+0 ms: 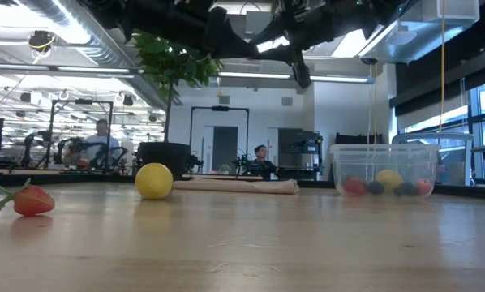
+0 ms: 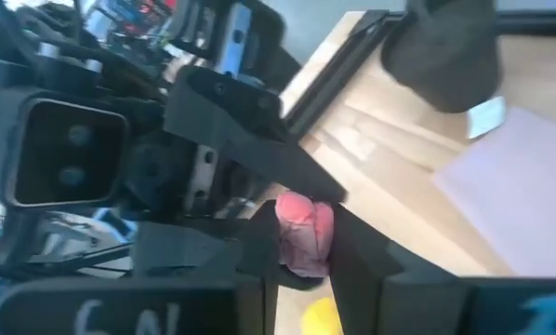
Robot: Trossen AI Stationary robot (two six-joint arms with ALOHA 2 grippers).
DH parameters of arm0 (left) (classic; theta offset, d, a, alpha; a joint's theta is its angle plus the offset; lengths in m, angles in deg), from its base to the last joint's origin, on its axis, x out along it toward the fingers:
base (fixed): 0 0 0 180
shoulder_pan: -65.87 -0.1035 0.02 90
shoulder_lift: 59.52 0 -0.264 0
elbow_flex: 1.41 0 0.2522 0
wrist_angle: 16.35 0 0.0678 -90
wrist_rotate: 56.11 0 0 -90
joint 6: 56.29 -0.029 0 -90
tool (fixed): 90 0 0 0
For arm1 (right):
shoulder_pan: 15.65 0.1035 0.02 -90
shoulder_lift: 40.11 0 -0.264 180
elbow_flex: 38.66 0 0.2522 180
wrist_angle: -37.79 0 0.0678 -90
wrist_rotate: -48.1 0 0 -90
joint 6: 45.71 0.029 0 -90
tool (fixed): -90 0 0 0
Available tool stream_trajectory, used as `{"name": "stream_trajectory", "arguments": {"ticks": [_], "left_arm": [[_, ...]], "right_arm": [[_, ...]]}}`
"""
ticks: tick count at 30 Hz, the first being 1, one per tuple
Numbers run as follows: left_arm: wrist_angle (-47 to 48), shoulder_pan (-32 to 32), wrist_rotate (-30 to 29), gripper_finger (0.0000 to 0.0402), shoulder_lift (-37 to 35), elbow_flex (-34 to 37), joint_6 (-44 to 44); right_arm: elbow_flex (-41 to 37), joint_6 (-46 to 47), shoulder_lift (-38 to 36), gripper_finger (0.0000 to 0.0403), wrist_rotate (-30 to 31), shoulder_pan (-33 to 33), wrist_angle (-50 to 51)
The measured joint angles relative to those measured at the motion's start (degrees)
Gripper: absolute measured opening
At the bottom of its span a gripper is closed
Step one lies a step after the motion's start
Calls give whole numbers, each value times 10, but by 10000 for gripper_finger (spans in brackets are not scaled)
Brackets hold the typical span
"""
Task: Pick and placing Produce into tupperware
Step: Put the pink peach into the transparent container
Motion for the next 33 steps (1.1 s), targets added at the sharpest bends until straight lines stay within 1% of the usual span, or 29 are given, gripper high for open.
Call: {"name": "stream_trajectory", "arguments": {"ticks": [3, 5, 12, 16, 18, 23, 27, 33], "left_arm": [[13, 0, -1, 129, 0, 0, 0], [23, 1, -2, 134, 0, -1, 3], [88, 8, -2, 153, -1, -1, 4], [120, 14, -2, 162, -1, -1, 35], [138, 14, -2, 165, -1, -1, 51], [172, 13, -3, 169, -1, -1, 62], [174, 14, -3, 166, -1, -1, 62], [174, 13, -3, 167, -1, -1, 62]], "right_arm": [[0, -9, -2, 69, 13, -7, 35], [0, -11, -2, 67, 16, -19, 83], [-1, 4, -5, 67, 28, -71, 306], [-1, 29, -6, 67, 33, -90, 431], [-1, 38, -6, 67, 32, -93, 473], [-1, 45, -6, 68, 46, -94, 518], [-1, 56, -6, 68, 47, -98, 539], [-1, 59, -6, 68, 66, -102, 590]]}}
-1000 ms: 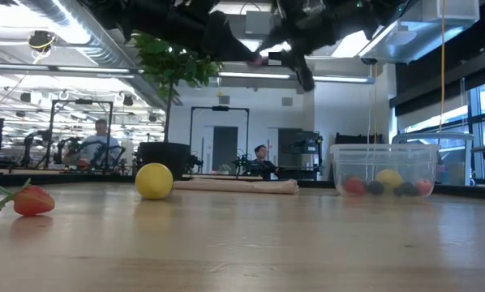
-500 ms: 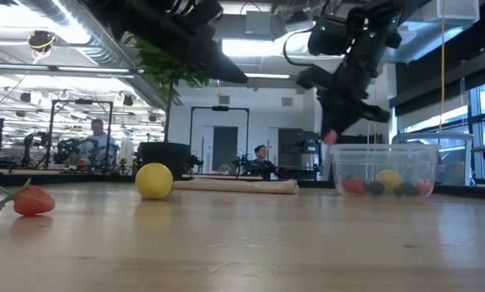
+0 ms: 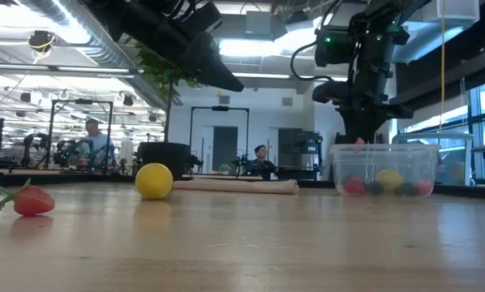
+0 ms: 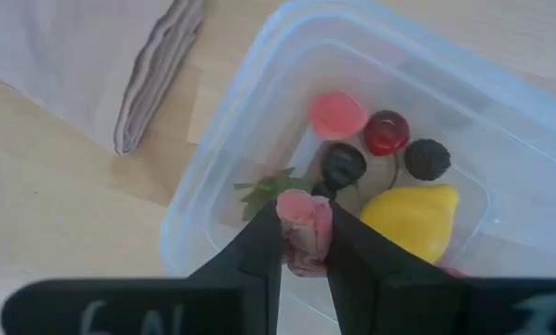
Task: Pick and placing Produce into tupperware
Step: Put the pink peach into the transparent container, then put the yellow lemon into the transparent container
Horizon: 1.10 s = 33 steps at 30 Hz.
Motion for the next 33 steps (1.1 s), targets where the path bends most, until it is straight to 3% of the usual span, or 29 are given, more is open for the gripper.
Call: {"name": "stream_trajectory", "arguments": {"ticks": [8, 15, 21, 26, 33], "left_arm": [[6, 0, 0, 207, 0, 0, 0], [6, 0, 0, 263, 0, 0, 0], [6, 5, 1, 289, 0, 0, 39], [15, 17, 48, 294, 0, 0, 76], [120, 33, 84, 295, 1, 1, 142]], "right_arm": [[0, -1, 0, 106, -1, 0, 6], [0, -3, 0, 181, -2, 0, 7], [0, -65, 0, 238, -11, 0, 7], [0, -92, 0, 252, -16, 0, 6], [0, -136, 0, 249, -16, 0, 3]]}}
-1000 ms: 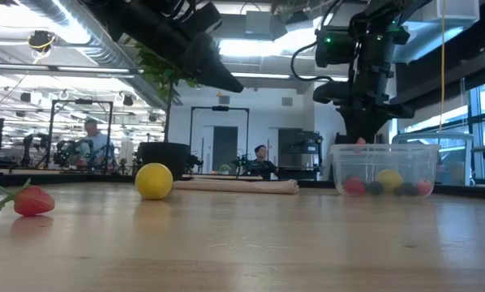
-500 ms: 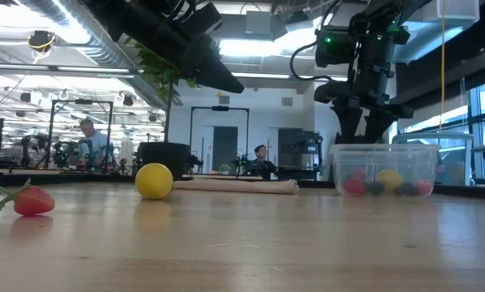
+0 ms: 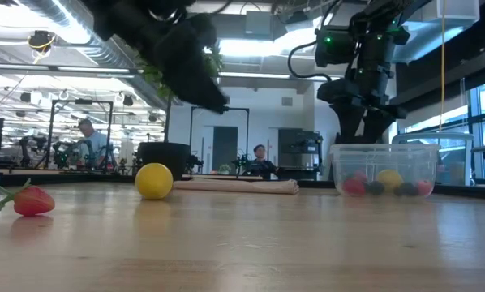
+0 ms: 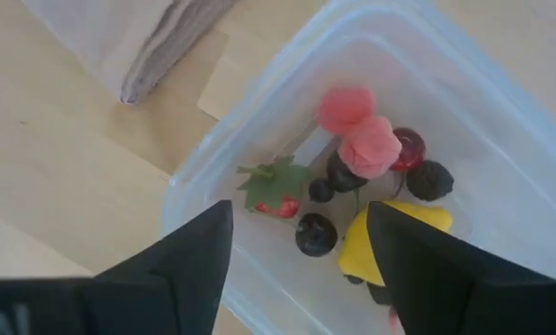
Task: Pick and placing Produce into tupperware
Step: Put the yellow lemon into the transparent container
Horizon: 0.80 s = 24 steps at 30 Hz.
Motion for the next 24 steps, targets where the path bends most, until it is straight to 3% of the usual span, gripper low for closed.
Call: {"name": "stream_trajectory", "arguments": {"ticks": [5, 10, 15, 24], "left_arm": [[85, 13, 69, 295, 0, 0, -136], [126, 42, 101, 295, 0, 0, -230], [208, 55, 96, 295, 0, 0, -304], [229, 45, 85, 295, 12, -30, -417]], "right_arm": [[0, -30, 0, 249, 0, 0, -23], [0, -32, 0, 249, 0, 0, -39], [0, -32, 0, 249, 0, 0, -40], [0, -29, 0, 249, 0, 0, -62]]}}
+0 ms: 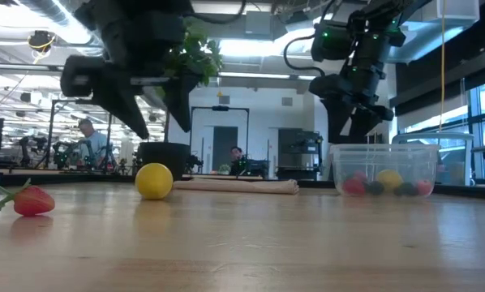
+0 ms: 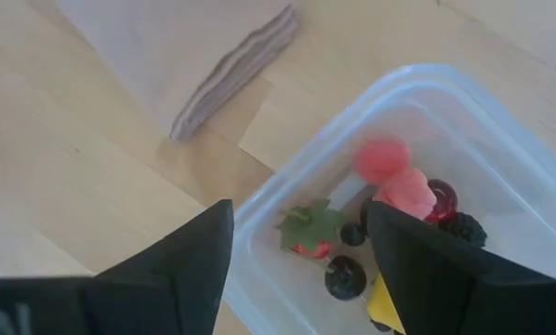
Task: Pick and placing Produce into tupperware
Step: Put the yellow lemon into the transparent container
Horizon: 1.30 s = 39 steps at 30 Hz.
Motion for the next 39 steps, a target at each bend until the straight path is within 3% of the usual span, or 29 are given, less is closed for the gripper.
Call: {"name": "stream_trajectory", "arguments": {"ticks": [6, 12, 26, 39], "left_arm": [[72, 3, 8, 295, 71, -50, -71], [83, 4, -1, 295, 113, -85, -80], [96, 14, 26, 295, 143, -75, -119], [83, 21, -7, 271, 182, -76, -100]], "right_arm": [[0, 1, 0, 249, 0, 0, -18], [0, 1, 0, 249, 0, 0, -17], [0, 0, 0, 249, 0, 0, -21], [0, -1, 0, 249, 0, 0, -20]]}}
